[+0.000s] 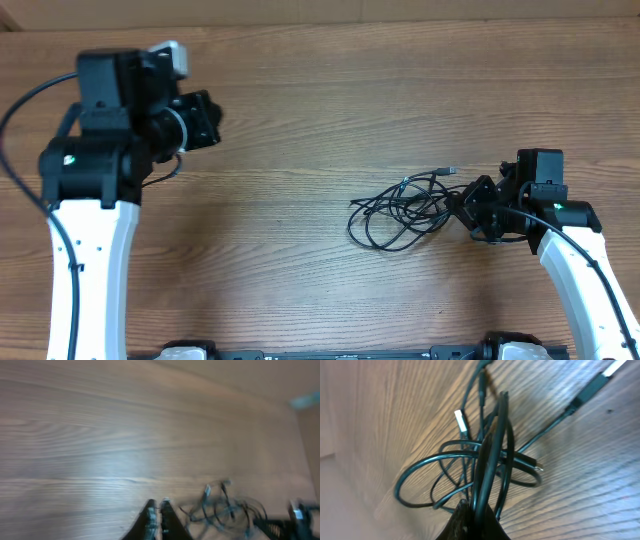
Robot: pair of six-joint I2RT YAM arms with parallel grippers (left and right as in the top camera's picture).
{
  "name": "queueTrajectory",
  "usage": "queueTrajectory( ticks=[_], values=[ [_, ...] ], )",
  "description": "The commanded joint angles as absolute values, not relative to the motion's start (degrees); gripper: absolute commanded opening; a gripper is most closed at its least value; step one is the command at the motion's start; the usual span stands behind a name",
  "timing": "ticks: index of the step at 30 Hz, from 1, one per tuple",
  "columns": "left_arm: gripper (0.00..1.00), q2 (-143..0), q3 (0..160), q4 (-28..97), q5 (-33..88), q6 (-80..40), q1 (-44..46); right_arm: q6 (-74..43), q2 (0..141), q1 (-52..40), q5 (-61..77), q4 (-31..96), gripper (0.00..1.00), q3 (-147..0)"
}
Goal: Untangle cables
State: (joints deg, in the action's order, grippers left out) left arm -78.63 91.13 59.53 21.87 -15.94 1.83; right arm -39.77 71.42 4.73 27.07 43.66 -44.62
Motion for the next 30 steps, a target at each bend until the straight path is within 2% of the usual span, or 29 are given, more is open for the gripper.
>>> queueTrajectory(
  ticks=[1, 5, 7, 11, 16, 18, 21, 23, 30],
  values=[
    [0.15, -80.25, 91.98, 59.4, 30.33, -9.02, 4.73, -37.67, 70.81, 4.34, 30.57, 42.68, 0.04, -45.08],
    [0.18, -81.58, 91.98, 59.46, 31.16, -8.73, 8.05, -39.38, 70.81, 4.16, 30.83, 41.56, 0.04, -45.08],
    [0.23, -82.26, 91.98, 59.46, 31.14, -8.73, 9.58, -39.38, 70.78, 3.53, 33.01, 40.27, 0.04, -45.08],
    [0.24, -84.07, 91.98, 59.42, 31.14, -8.78, 12.14, -39.27, 70.78, 1.17, 36.67, 36.88, 0.04, -45.08],
    [0.33, -86.21, 91.98, 59.75, 31.18, -8.86, 12.78, -38.48, 70.78, -1.3, 36.16, 35.4, 0.04, -45.08],
    [0.52, -86.72, 91.98, 59.79, 31.18, -9.02, 12.78, -38.44, 70.74, -1.34, 37.15, 34.48, 0.04, -45.08],
    [0.55, -86.91, 91.98, 59.75, 31.16, -8.99, 12.8, -37.95, 70.74, -1.34, 41.19, 31.97, 0.06, -45.08],
    [0.6, -86.89, 91.98, 59.72, 31.14, -8.99, 12.78, -36.51, 70.74, -1.34, 43.44, 30.04, 0.11, -45.08],
    [0.94, -86.89, 91.98, 59.72, 31.05, -8.97, 12.78, -33.95, 70.61, -1.21, 41.87, 27.24, 0.33, -45.19]
  ],
)
